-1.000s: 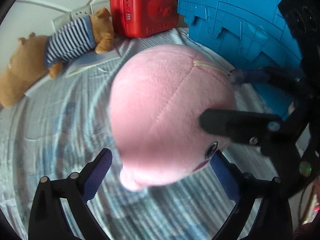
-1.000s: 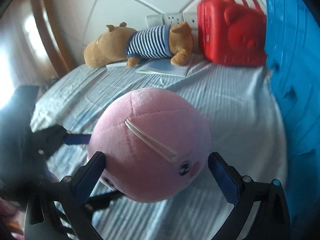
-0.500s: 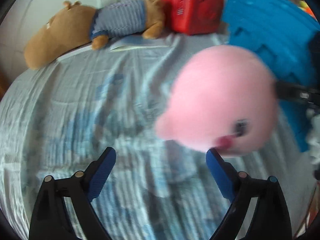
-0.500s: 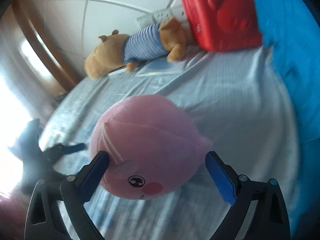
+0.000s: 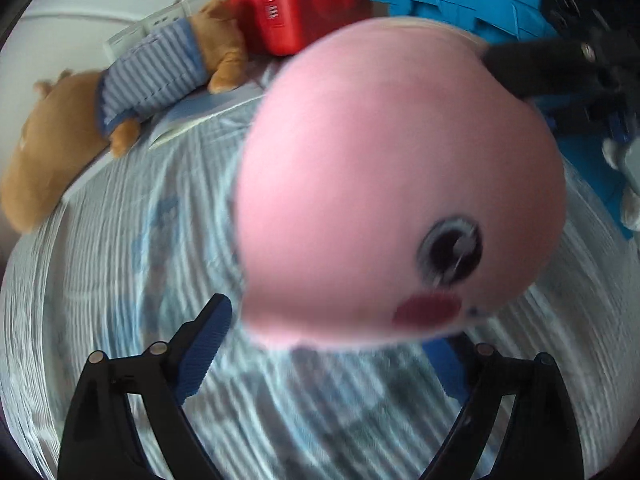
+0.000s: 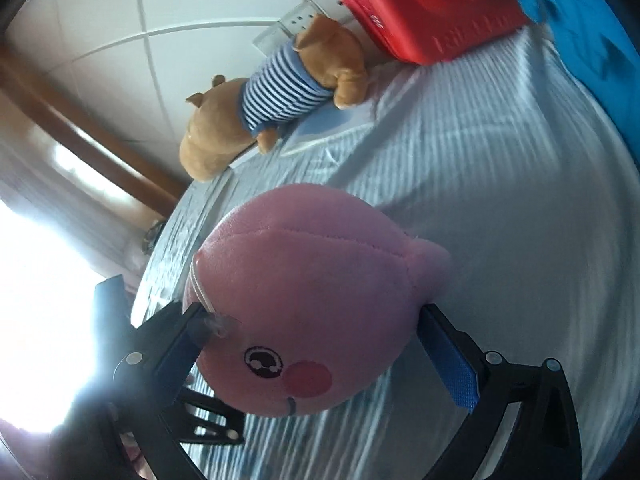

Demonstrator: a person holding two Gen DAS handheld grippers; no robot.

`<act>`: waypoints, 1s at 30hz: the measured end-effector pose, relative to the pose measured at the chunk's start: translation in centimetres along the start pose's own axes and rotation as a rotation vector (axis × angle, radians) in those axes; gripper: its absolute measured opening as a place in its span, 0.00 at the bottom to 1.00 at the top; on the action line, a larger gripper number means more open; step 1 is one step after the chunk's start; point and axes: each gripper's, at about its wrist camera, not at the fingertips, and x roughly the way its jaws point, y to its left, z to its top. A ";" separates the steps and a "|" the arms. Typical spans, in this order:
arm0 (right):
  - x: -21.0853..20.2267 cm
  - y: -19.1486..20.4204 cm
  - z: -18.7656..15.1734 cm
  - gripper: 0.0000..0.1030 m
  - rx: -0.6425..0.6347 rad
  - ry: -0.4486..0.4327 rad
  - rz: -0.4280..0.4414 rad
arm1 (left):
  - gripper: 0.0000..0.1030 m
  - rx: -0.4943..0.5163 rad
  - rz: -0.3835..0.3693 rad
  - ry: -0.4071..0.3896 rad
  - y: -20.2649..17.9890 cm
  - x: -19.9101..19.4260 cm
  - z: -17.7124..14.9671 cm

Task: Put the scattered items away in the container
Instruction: 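Lift the pig-head plush with both grippers and turn it toward the crate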

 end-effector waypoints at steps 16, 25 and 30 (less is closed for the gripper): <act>0.2 1.0 1.0 1.00 -0.032 0.082 -0.019 | 0.90 -0.126 -0.021 -0.046 4.1 -0.1 -0.8; -1.8 3.3 -2.7 1.00 -0.257 0.041 -0.196 | 0.91 -0.377 -0.113 -0.063 9.2 -1.9 -3.3; -1.2 1.6 -2.9 1.00 -0.290 0.063 -0.256 | 1.00 -0.430 -0.178 -0.126 10.0 -4.5 -2.3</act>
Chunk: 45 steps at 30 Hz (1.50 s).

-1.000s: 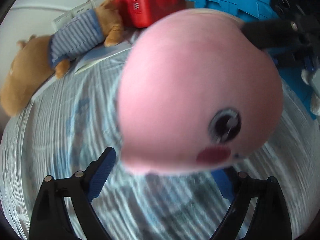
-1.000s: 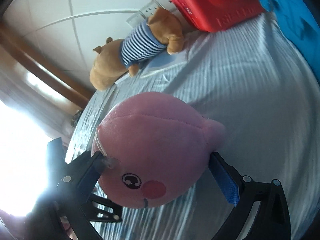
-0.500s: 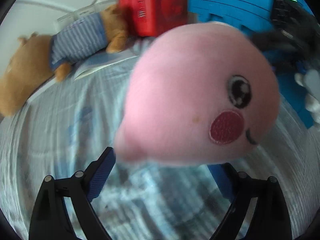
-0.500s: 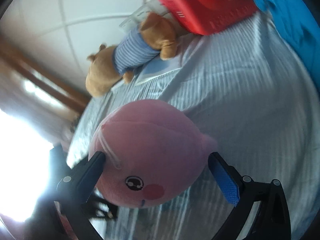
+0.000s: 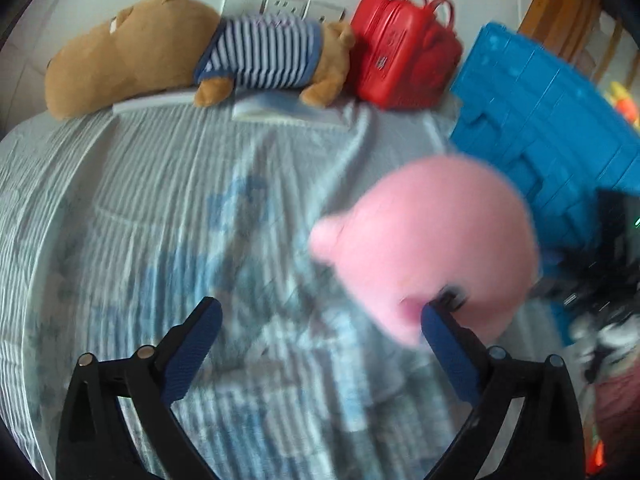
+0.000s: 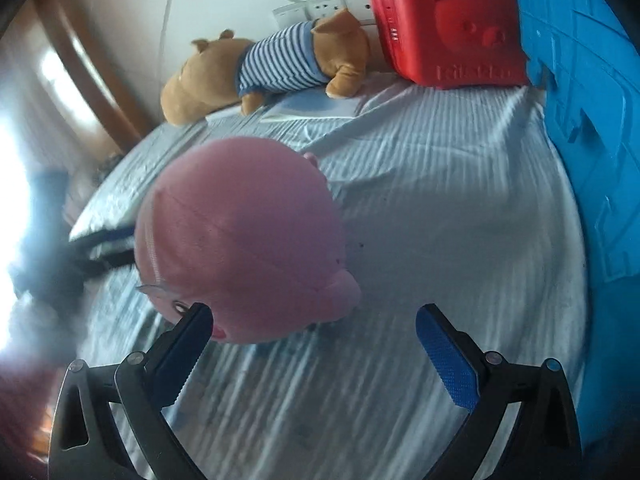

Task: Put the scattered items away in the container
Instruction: 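Lift the pig-head plush with both grippers and turn it toward the crate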

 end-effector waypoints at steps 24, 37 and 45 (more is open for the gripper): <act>1.8 -0.7 2.1 1.00 0.032 -0.106 0.189 | 1.00 -0.490 -0.460 0.008 1.3 6.5 2.0; 1.1 2.8 -0.5 0.93 -0.082 -0.134 0.111 | 0.88 -0.039 -0.255 -0.089 -7.5 0.9 1.5; -5.1 5.9 -1.4 0.93 -0.111 -0.248 0.105 | 0.88 -0.002 -0.265 -0.162 -9.3 -6.0 1.1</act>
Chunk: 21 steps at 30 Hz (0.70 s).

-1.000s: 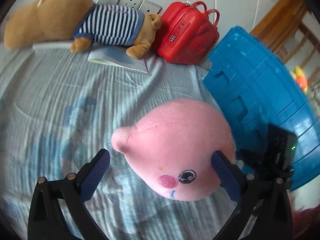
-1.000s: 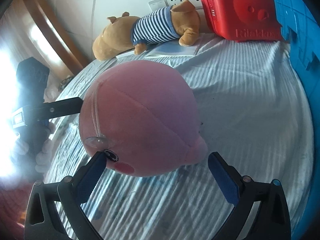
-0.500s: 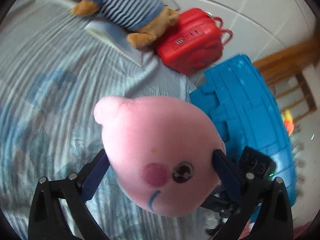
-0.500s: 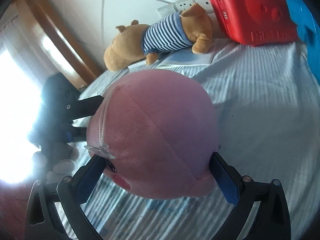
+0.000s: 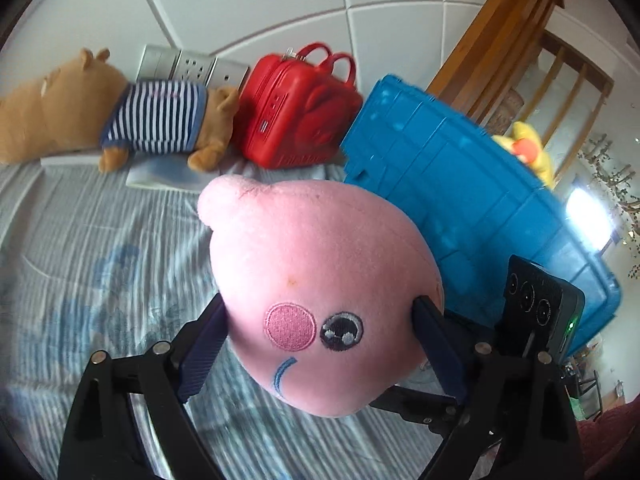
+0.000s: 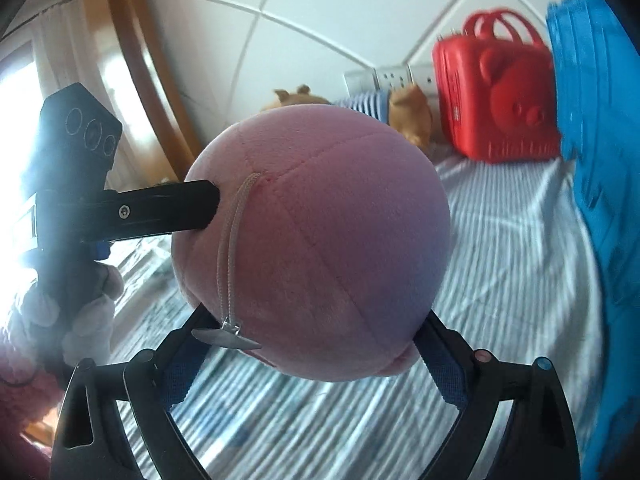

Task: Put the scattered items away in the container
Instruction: 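Lift the pig-head plush with both grippers and turn it toward the crate, then carry the pig-head plush over the crate and lower it onto the toys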

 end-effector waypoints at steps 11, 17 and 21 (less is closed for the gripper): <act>-6.1 8.1 -0.1 0.92 -0.084 -0.066 -0.074 | 0.88 0.026 -0.013 -0.042 -3.0 -8.6 -1.1; -9.5 11.7 -0.8 0.92 -0.088 -0.116 -0.120 | 0.88 0.080 -0.046 -0.061 -5.0 -12.3 -1.8; -11.6 13.6 -1.5 0.92 -0.083 -0.145 -0.150 | 0.88 0.112 -0.071 -0.069 -6.5 -13.9 -2.4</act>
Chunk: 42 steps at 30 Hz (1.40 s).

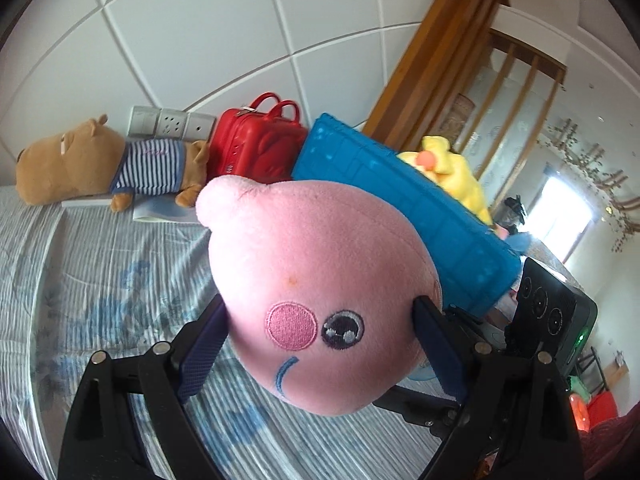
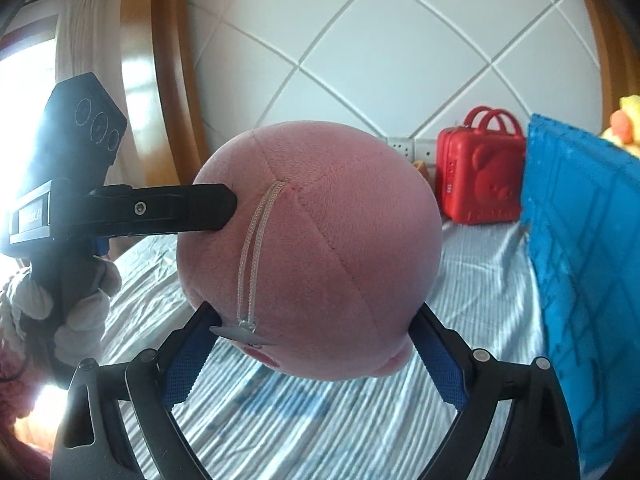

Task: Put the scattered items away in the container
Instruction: 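Carry the pig-head plush over the crate and lower it onto the toys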

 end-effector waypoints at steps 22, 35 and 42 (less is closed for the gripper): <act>-16.5 -0.1 2.1 0.92 0.041 -0.240 -0.300 | 0.88 0.215 -0.279 -0.048 -14.8 -1.0 5.4; -26.9 -18.6 4.9 0.92 0.029 -0.324 -0.407 | 0.88 0.284 -0.373 -0.084 -31.7 13.8 12.1; -27.1 -30.0 4.4 0.92 0.052 -0.209 -0.385 | 0.89 0.156 -0.317 0.028 -34.6 25.1 12.8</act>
